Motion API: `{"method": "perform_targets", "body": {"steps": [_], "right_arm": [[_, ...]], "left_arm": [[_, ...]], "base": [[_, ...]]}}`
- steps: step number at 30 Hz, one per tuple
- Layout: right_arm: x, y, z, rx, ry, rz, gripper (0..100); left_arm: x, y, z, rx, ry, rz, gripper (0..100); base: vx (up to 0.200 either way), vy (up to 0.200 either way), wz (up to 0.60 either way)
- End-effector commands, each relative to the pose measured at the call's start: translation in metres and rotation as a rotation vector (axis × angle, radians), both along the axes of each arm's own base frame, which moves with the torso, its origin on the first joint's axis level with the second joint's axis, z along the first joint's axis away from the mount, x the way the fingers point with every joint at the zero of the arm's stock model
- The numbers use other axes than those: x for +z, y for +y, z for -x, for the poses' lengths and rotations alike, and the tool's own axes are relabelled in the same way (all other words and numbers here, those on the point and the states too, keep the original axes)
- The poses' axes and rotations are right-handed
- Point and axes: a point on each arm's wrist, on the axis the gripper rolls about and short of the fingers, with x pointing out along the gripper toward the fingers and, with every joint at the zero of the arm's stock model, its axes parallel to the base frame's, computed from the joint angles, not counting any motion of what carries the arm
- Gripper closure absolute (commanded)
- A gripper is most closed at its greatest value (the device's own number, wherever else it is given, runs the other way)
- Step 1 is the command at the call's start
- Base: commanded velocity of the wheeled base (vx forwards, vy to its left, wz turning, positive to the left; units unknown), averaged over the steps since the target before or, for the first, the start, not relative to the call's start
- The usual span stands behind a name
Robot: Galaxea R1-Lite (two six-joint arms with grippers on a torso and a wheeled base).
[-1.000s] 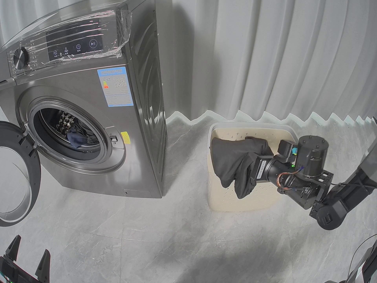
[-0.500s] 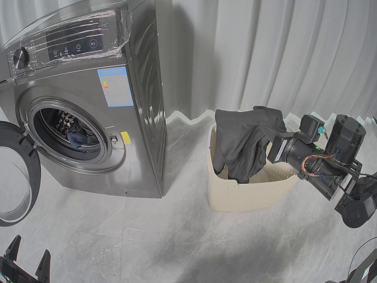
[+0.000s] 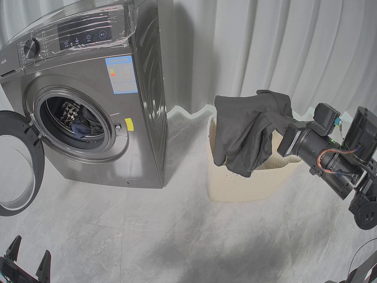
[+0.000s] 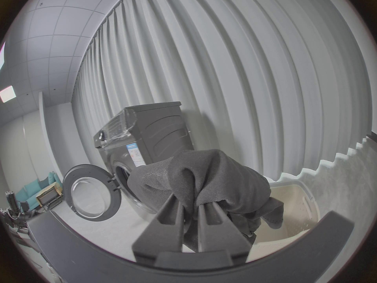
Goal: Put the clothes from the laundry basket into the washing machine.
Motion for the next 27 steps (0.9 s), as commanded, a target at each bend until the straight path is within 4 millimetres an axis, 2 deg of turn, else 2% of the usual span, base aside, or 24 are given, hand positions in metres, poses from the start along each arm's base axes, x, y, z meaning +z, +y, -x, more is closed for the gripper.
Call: {"method": "perform_targets", "body": {"steps": [1,27], "right_arm": [[0.001,0.0,0.002,0.004,-0.005,-0.004,100],[0.0,0.016,0.015,0.084,-0.019,-0.016,100]], "left_arm": [[-0.005,0.0,0.0,0.001,0.001,-0.001,0],[-0.005,0.0,0.0,0.001,0.001,0.004,0]], "base": [[0.0,0.0,0.0],[0.0,0.2,0.0]]}}
